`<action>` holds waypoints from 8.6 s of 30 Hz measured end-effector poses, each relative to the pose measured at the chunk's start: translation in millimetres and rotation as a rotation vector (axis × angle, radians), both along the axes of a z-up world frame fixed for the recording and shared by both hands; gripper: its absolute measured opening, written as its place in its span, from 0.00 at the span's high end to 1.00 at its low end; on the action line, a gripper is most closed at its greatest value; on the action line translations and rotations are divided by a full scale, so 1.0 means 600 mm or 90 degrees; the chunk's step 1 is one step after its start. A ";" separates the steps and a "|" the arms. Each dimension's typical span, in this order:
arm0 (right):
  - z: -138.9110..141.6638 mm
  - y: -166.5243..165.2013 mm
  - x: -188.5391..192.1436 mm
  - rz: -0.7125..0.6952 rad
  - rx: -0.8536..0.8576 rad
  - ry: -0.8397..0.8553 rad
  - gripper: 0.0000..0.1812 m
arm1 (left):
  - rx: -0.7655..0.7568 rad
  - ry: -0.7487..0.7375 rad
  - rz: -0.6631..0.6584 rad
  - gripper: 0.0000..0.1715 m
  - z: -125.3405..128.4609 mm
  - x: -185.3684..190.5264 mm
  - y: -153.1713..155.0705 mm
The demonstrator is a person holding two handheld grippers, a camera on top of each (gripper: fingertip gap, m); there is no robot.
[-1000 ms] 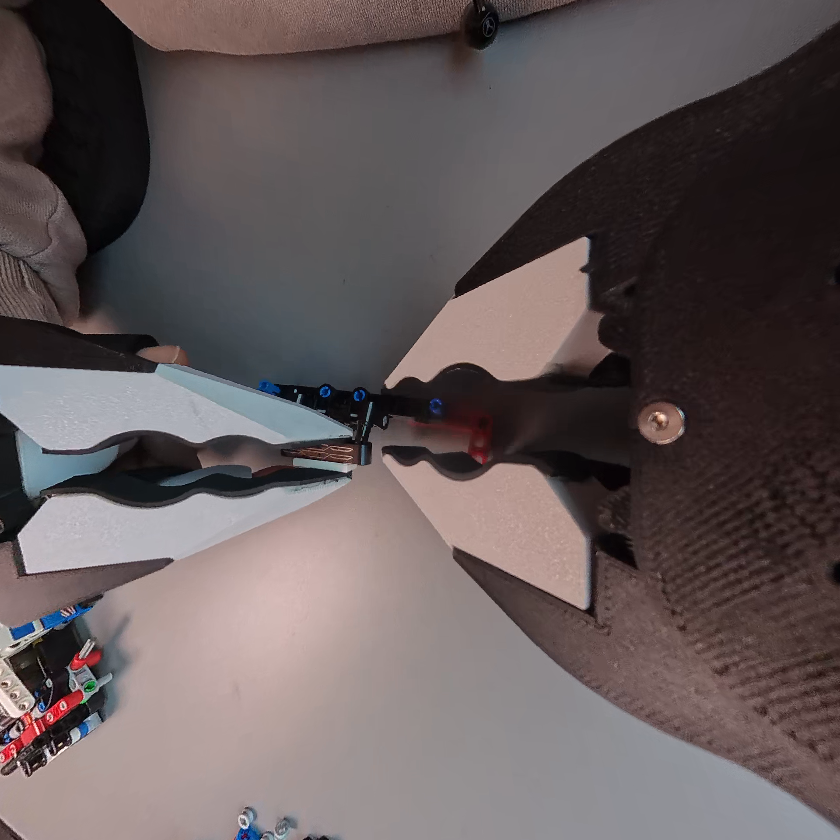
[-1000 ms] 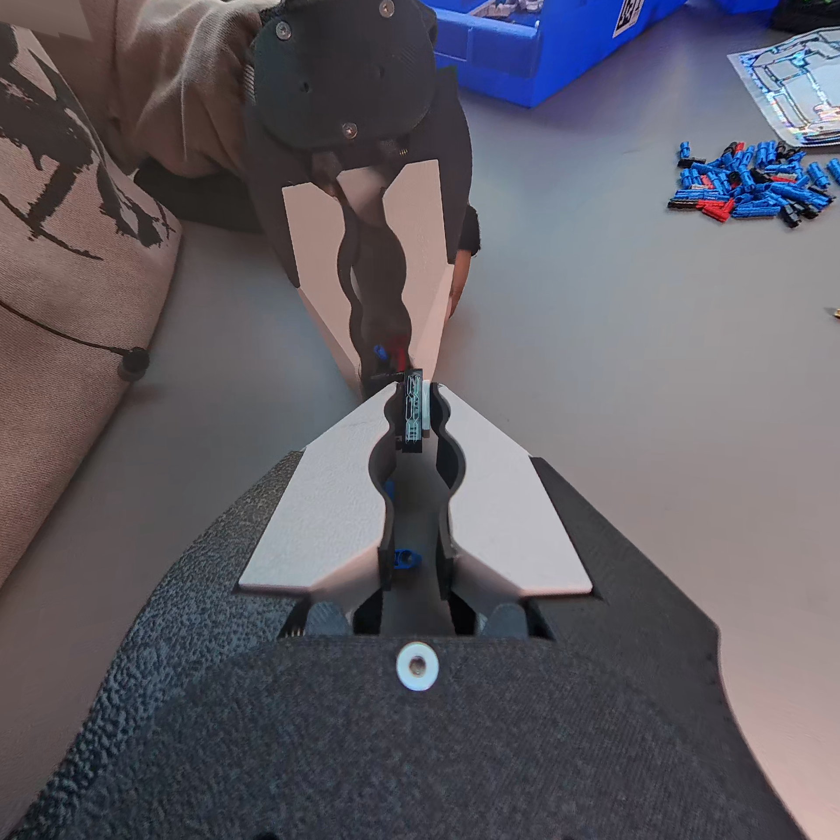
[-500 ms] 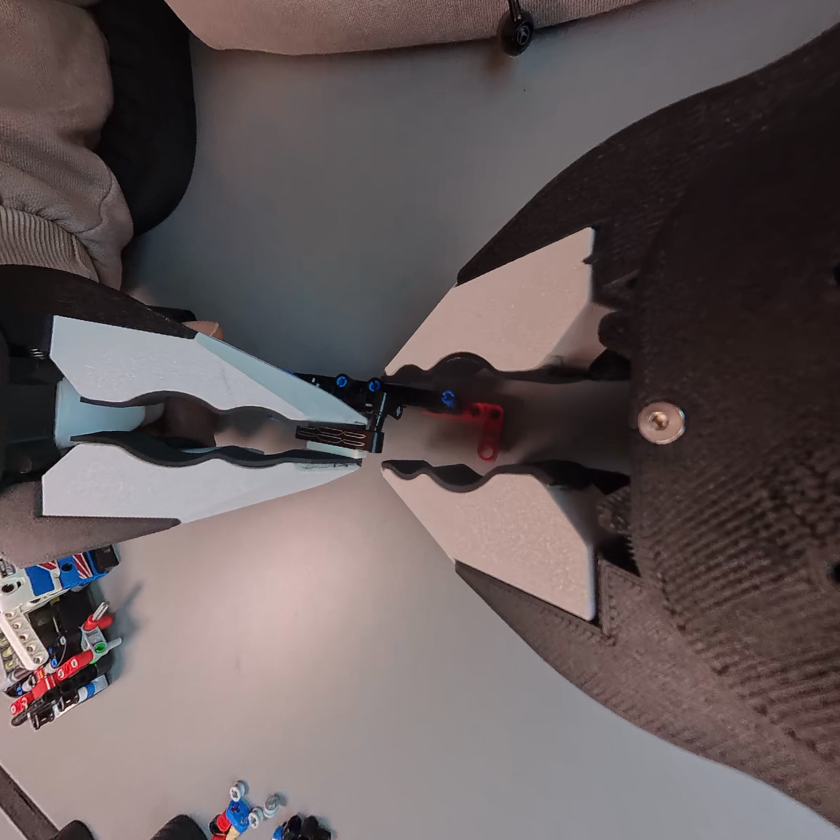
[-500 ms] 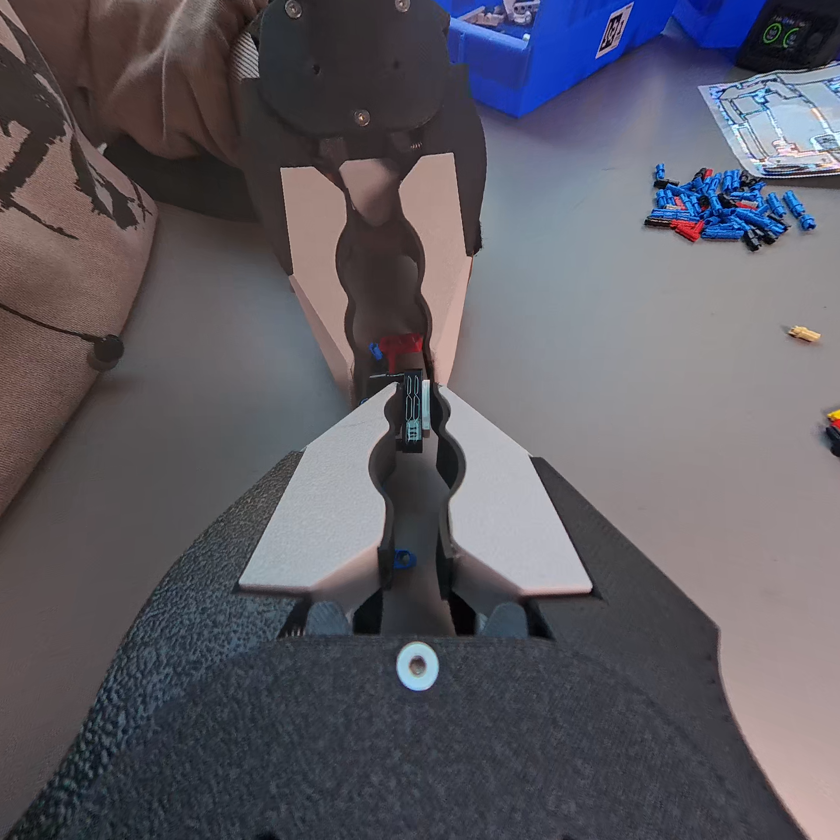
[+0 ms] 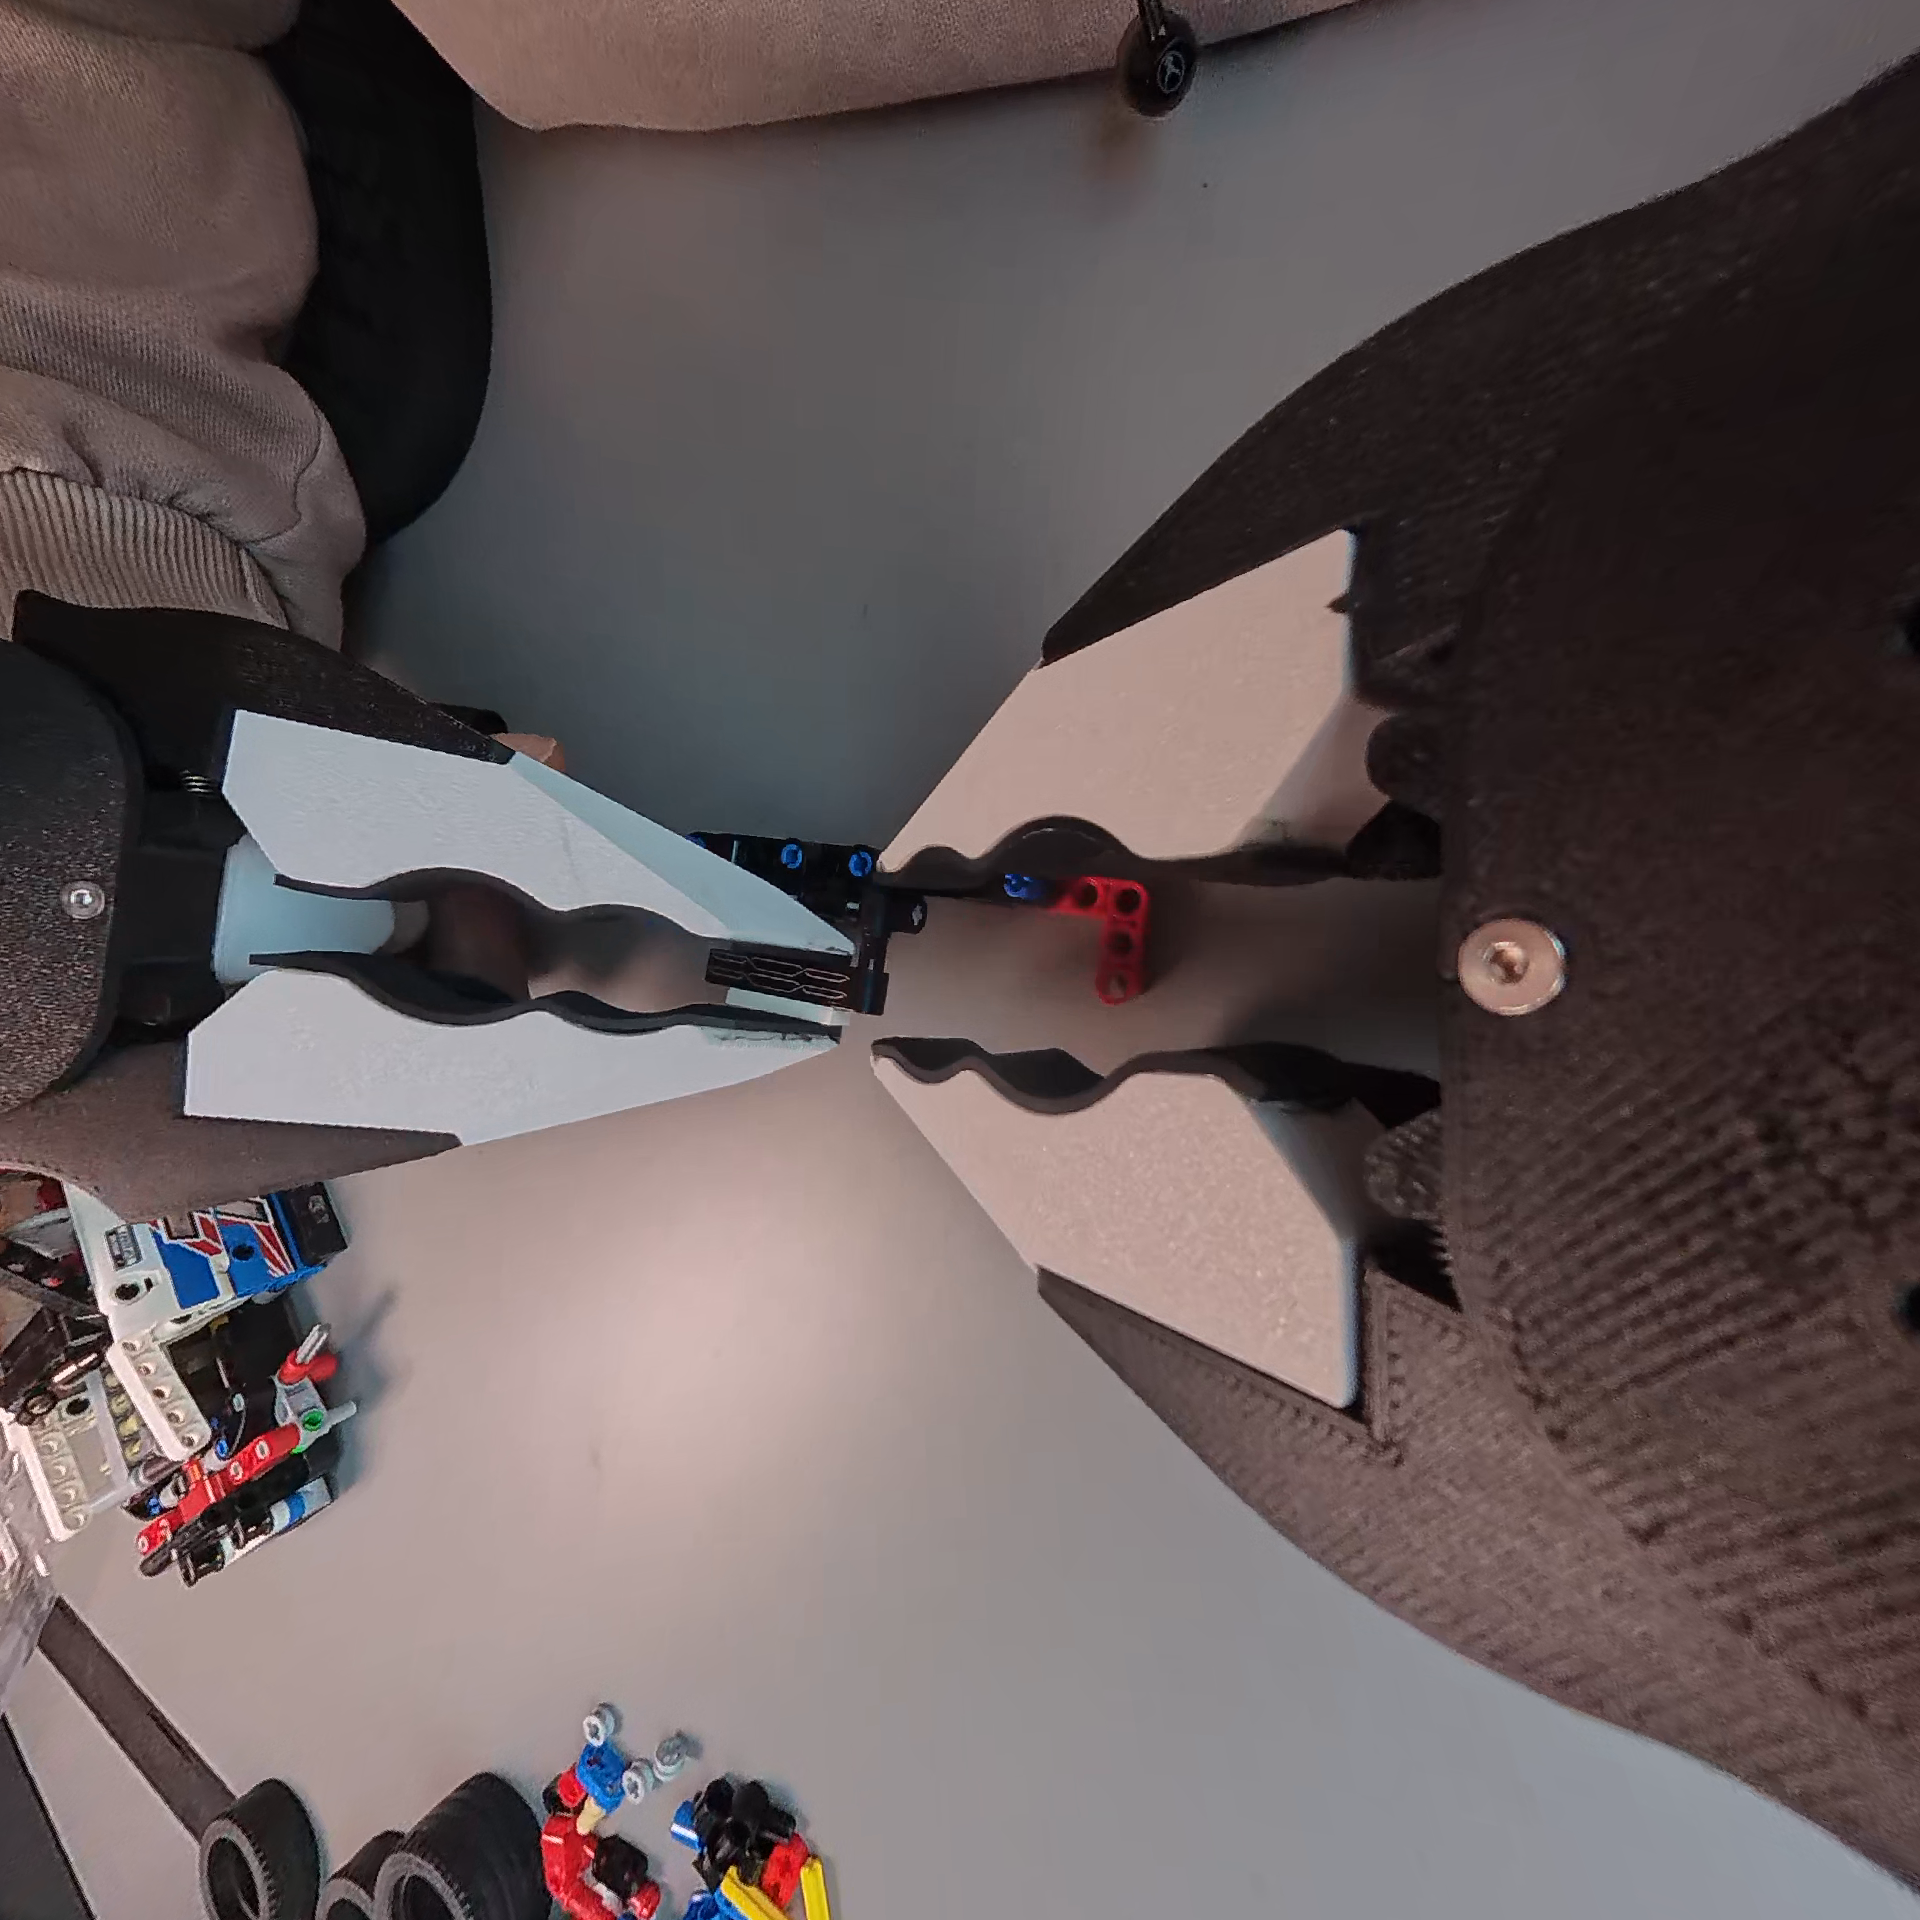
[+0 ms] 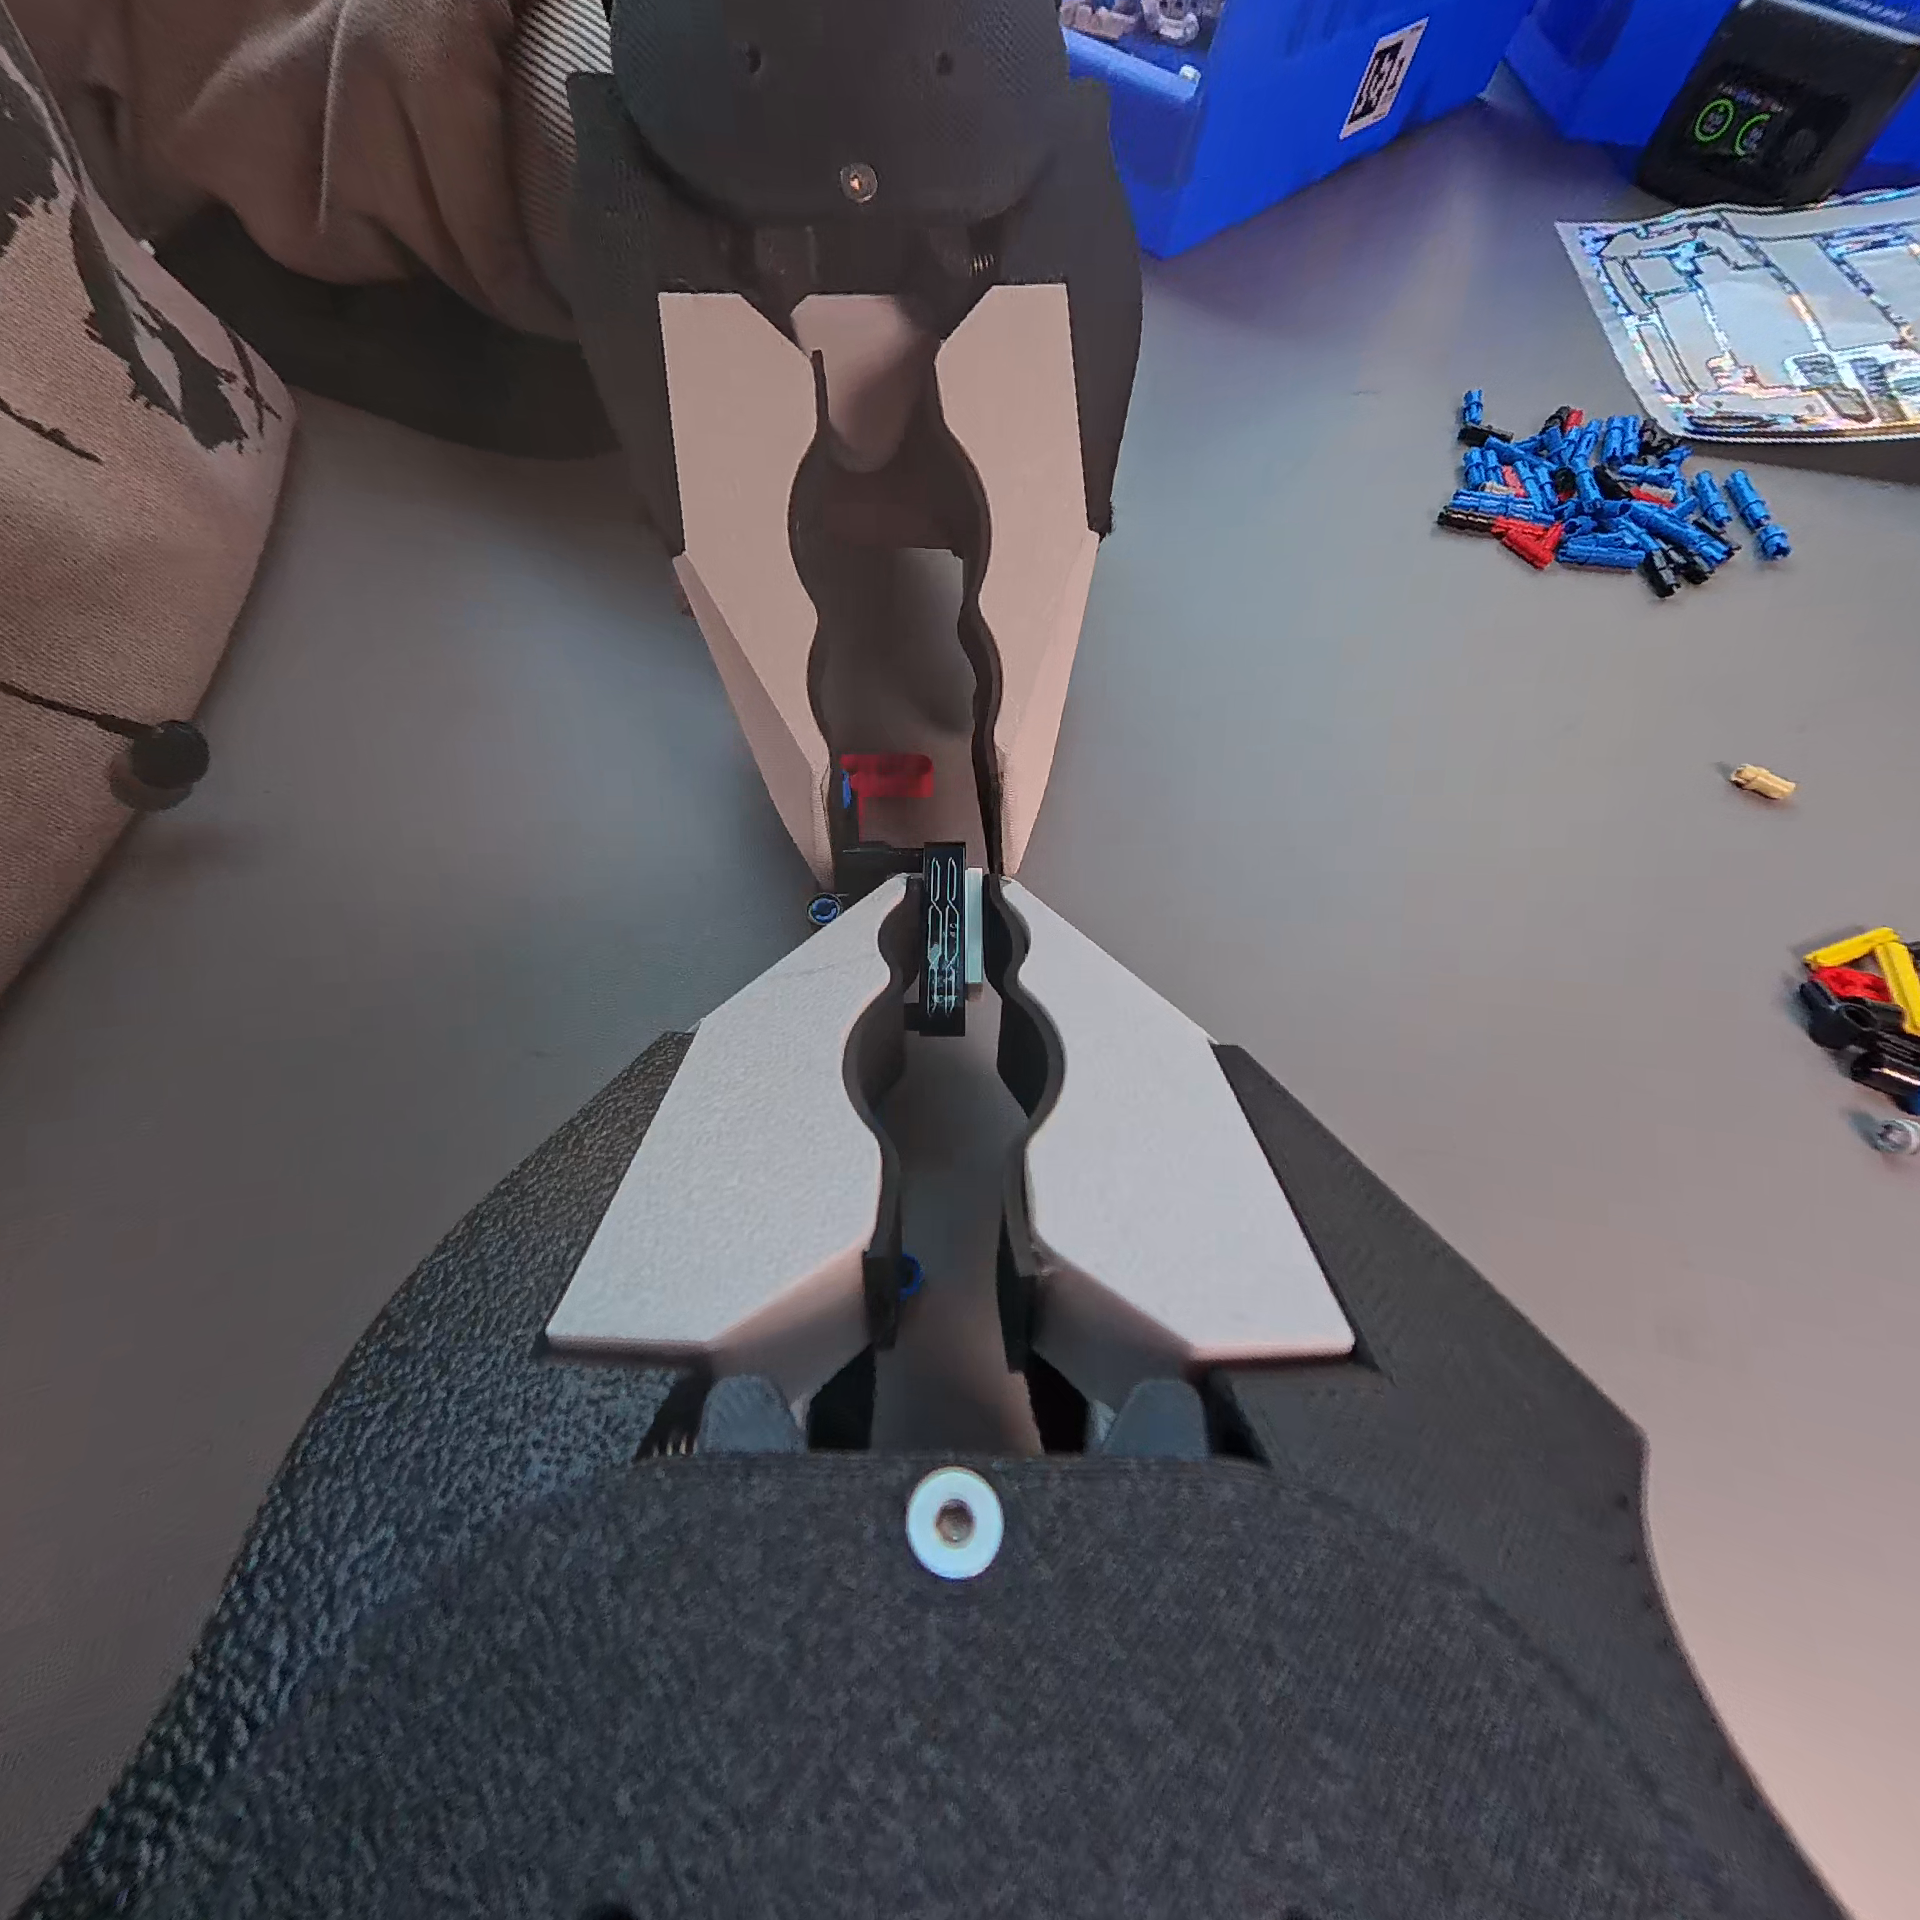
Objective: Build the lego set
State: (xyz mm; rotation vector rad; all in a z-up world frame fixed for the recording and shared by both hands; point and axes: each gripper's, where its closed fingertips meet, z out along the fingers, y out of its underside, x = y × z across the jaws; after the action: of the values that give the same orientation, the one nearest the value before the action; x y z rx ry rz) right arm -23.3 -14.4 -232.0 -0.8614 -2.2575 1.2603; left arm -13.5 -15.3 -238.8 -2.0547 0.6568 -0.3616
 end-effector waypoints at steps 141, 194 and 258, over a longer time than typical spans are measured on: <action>-0.037 0.056 0.045 -0.205 0.206 -0.050 0.94 | -0.011 0.123 0.016 0.96 -0.031 -0.080 -0.036; 0.217 0.280 -0.042 -0.609 -0.063 0.376 0.76 | 0.185 0.111 0.315 0.76 0.056 -0.204 0.030; 0.026 0.468 0.187 -0.455 0.257 -0.340 0.52 | 0.014 0.218 0.159 0.93 -0.030 -0.209 0.042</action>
State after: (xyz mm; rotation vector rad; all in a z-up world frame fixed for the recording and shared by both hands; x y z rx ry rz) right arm 88.8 266.6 -216.4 -1.7624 -2.1081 0.2575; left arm -139.0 10.1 -256.5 -2.1671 0.5904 0.1442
